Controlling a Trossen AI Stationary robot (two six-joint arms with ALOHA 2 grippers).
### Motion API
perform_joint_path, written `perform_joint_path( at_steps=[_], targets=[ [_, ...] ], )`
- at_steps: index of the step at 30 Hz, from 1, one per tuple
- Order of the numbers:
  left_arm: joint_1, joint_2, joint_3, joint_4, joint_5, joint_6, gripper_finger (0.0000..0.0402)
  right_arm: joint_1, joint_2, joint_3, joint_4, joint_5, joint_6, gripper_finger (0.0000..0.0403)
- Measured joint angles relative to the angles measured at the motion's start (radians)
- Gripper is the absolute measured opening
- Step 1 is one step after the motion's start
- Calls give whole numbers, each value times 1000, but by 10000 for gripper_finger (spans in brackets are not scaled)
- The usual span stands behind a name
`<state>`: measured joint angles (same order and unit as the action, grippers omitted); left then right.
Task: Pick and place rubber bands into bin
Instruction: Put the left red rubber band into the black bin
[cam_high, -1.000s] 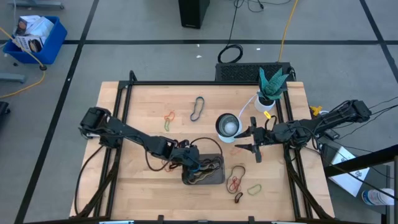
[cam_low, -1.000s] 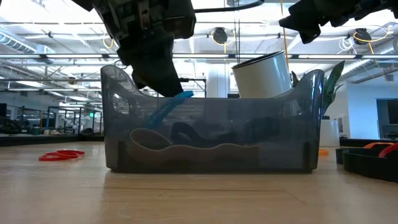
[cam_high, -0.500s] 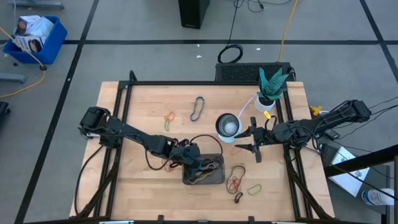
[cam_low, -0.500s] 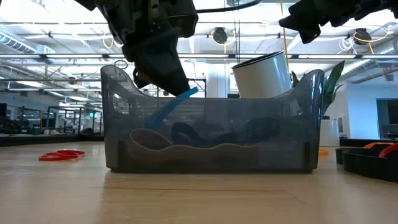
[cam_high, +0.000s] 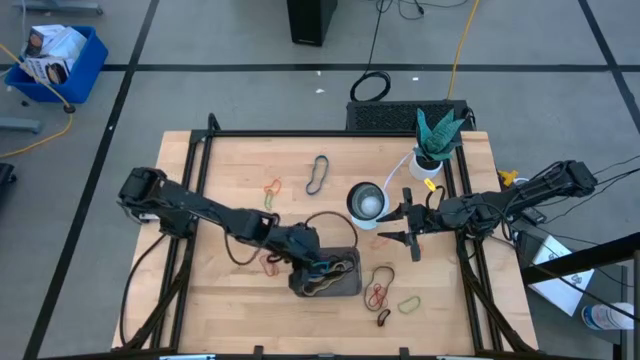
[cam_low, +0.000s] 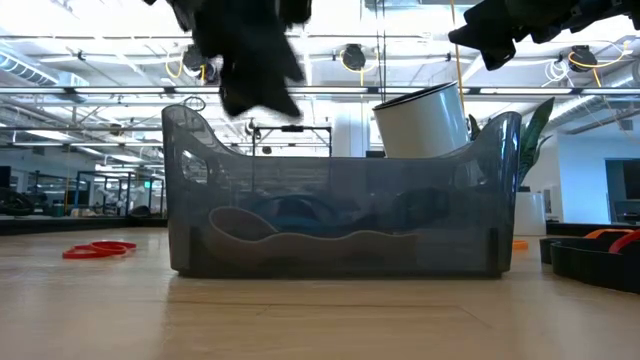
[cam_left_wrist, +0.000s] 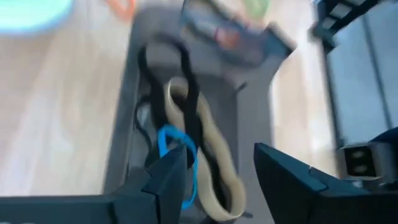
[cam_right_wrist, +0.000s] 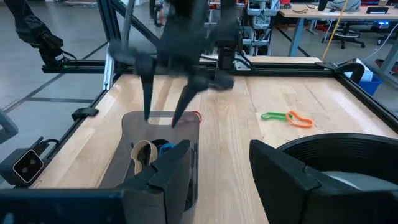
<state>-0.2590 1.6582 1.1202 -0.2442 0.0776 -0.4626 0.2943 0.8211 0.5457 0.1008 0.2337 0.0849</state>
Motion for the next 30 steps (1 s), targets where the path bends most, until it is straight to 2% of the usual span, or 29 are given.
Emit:
perform_joint_path(
  at_steps=[6,14,18,24,30],
  targets=[
    [23,-161,0,-37,1,58,204,0,0,0,9,0,0,159],
    [14,-397,2,-379,2,18,204,0,0,0,12,0,0,162],
    [1,-474,2,-514,1,-5,203,0,0,0,14,0,0,159],
    [-10,-493,1,-602,-29,92,201,0,0,0,15,0,0,160],
    [-15,-418,-21,-635,-60,296,187,0,0,0,15,1,7,160]
  ],
)
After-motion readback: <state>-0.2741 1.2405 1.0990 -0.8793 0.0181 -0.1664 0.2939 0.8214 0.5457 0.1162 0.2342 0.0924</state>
